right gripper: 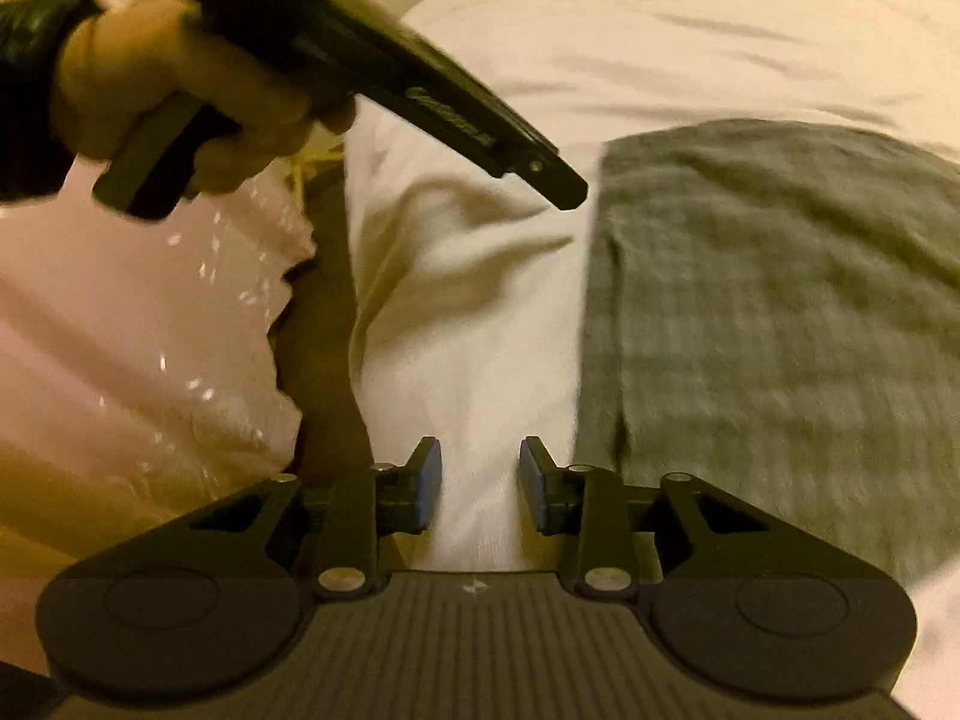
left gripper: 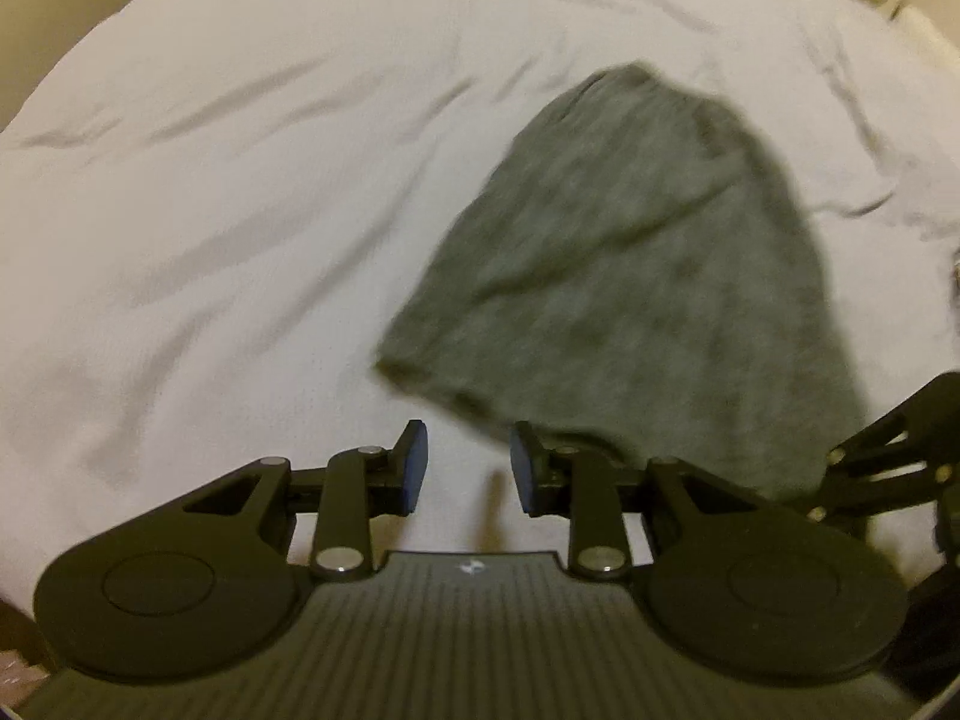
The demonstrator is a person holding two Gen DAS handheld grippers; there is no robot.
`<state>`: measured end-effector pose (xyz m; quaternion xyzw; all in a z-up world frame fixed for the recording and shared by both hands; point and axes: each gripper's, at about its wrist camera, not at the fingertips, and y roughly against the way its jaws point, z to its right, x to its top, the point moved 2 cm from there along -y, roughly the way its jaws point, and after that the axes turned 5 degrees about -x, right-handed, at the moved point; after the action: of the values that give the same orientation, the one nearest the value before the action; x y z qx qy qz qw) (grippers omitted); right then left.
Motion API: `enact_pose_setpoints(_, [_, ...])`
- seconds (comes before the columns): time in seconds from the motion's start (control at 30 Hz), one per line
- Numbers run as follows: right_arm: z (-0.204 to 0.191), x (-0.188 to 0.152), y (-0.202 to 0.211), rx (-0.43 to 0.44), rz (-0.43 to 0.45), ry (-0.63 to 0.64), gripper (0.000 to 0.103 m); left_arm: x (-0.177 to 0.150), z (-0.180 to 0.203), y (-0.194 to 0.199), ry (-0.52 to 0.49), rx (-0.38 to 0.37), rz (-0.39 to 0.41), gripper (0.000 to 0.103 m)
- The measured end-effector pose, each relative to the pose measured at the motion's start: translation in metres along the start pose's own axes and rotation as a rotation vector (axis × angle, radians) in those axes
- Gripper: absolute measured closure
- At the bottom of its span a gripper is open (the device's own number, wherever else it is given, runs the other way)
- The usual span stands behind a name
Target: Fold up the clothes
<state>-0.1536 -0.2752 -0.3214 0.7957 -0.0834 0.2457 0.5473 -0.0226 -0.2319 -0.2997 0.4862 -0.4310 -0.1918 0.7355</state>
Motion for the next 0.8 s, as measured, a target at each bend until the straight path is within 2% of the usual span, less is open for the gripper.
enact_pose_setpoints(0.07, [0.008,-0.006,0.015,-0.030,0.016,-0.024,0.070,0.004,0.016,-0.003,-0.025,-0.036,0.020,0.074])
enact_pose_setpoints(0.17, [0.025,-0.021,0.022,-0.053,-0.011,-0.077,0.069,0.007,0.037,-0.024,-0.060,-0.070,-0.020,0.074])
enact_pose_setpoints(0.27, [0.036,-0.049,0.025,-0.029,-0.096,-0.127,0.068,-0.006,0.050,-0.049,-0.109,-0.007,-0.138,0.073])
enact_pose_setpoints(0.37, [0.044,-0.068,0.040,-0.029,-0.096,-0.193,0.067,-0.015,0.053,-0.042,-0.089,0.029,-0.159,0.073])
enact_pose_setpoints(0.53, [0.052,-0.081,0.064,-0.036,-0.031,-0.291,0.061,-0.021,0.058,-0.007,-0.085,0.077,-0.139,0.072])
enact_pose_setpoints(0.63, [0.061,-0.080,0.067,-0.036,0.027,-0.405,0.059,-0.019,0.054,0.005,-0.053,0.101,-0.117,0.070])
enact_pose_setpoints(0.7, [0.067,-0.078,0.064,-0.033,0.049,-0.502,0.059,-0.015,0.054,0.009,-0.041,0.094,-0.094,0.068])
enact_pose_setpoints(0.8, [0.075,-0.076,0.060,-0.029,0.082,-0.647,0.058,-0.004,0.058,-0.001,-0.100,0.056,-0.096,0.068])
